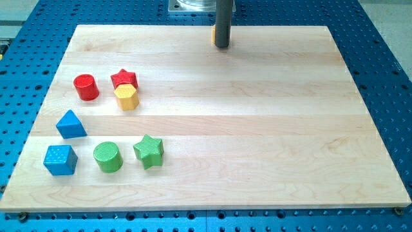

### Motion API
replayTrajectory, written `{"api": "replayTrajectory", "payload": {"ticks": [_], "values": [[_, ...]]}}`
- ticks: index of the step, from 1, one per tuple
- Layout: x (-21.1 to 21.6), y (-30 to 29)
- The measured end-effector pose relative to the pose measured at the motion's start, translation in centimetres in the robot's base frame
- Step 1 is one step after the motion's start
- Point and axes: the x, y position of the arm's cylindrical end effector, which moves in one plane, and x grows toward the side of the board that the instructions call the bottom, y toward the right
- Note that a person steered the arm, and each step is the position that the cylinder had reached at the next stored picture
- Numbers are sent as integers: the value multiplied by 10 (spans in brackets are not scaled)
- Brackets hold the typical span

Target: Push the red circle into the red star

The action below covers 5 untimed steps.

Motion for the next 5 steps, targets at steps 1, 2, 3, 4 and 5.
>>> {"api": "replayTrajectory", "payload": {"ticks": [1,2,3,4,5], "values": [[10,12],[9,16],[10,15],[58,-61],[48,-165]]}}
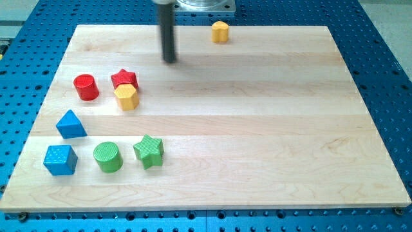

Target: Push the red circle into the red star

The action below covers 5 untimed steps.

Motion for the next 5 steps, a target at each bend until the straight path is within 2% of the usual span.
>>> {"api": "replayTrajectory", "payload": {"ticks": [1,2,3,4,5], "values": [[29,-135],[99,-136],[125,-87],[123,-45],[110,-78]]}}
